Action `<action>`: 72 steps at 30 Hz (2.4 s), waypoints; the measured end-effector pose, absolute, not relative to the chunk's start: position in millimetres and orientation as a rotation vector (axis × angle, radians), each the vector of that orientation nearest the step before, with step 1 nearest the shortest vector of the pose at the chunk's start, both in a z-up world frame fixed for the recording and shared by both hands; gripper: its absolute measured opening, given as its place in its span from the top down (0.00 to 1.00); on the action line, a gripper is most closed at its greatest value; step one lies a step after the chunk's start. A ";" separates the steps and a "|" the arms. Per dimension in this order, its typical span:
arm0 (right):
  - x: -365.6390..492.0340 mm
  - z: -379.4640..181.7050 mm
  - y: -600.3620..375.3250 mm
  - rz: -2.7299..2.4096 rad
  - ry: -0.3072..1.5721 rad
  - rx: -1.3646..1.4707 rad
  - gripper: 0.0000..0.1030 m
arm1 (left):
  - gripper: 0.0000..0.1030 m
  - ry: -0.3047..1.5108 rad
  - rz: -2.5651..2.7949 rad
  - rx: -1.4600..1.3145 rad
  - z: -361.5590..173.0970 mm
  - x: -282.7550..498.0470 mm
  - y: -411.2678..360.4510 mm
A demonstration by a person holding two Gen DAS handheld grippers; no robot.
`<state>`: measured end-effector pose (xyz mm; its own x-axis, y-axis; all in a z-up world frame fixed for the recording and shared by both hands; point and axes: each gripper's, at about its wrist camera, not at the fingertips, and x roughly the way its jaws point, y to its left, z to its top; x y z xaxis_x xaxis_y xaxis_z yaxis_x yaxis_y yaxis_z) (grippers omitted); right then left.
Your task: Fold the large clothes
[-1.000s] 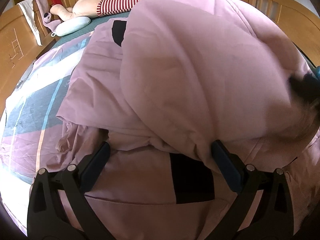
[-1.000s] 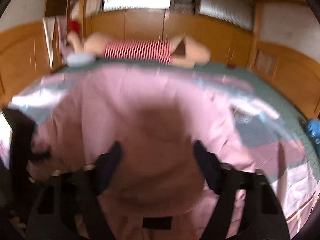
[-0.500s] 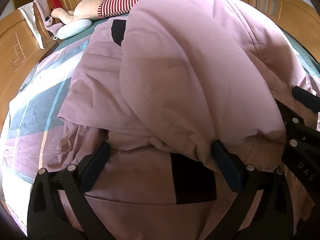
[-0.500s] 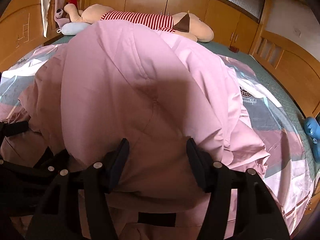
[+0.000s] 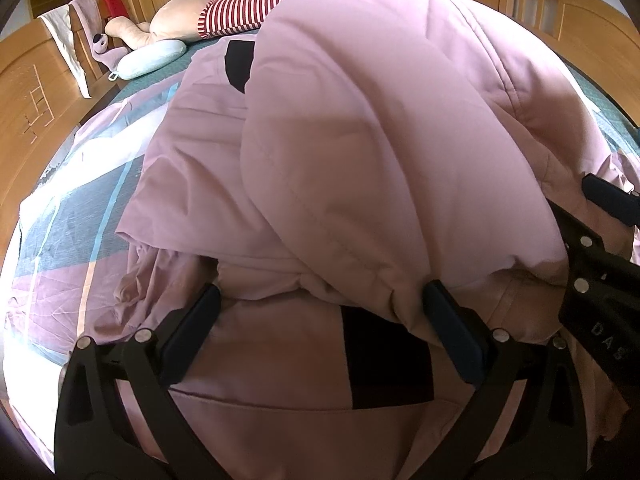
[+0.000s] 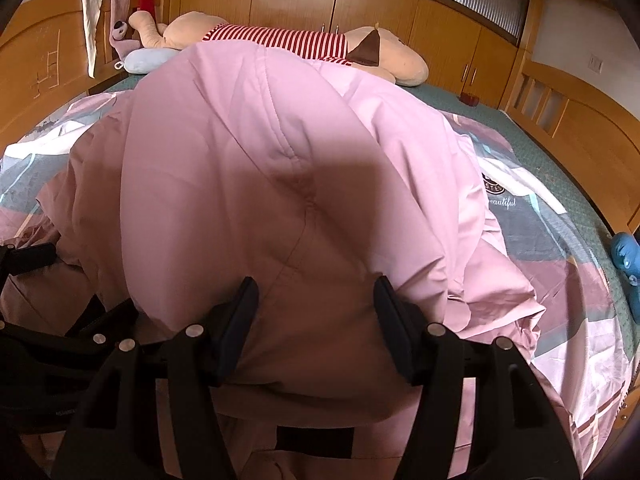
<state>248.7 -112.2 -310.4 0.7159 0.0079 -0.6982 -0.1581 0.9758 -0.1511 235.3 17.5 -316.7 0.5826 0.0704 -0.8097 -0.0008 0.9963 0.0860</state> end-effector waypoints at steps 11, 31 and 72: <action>245.5 -313.1 -108.7 0.082 0.742 -0.227 0.38 | 0.02 0.939 0.046 0.083 -316.6 232.8 18.3; 226.4 -283.0 -135.7 0.022 0.589 -0.077 0.17 | 0.02 0.810 0.216 0.198 -281.3 208.7 34.8; 76.0 -329.2 -294.4 0.160 1.312 0.248 0.01 | 0.02 1.263 -0.235 -0.425 -313.4 52.3 208.0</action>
<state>76.0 -294.4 -329.2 0.2501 0.2557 -0.9338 0.0239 0.9626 0.2700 52.3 208.0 -313.4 0.2931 -0.3995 -0.8686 -0.0605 0.8989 -0.4339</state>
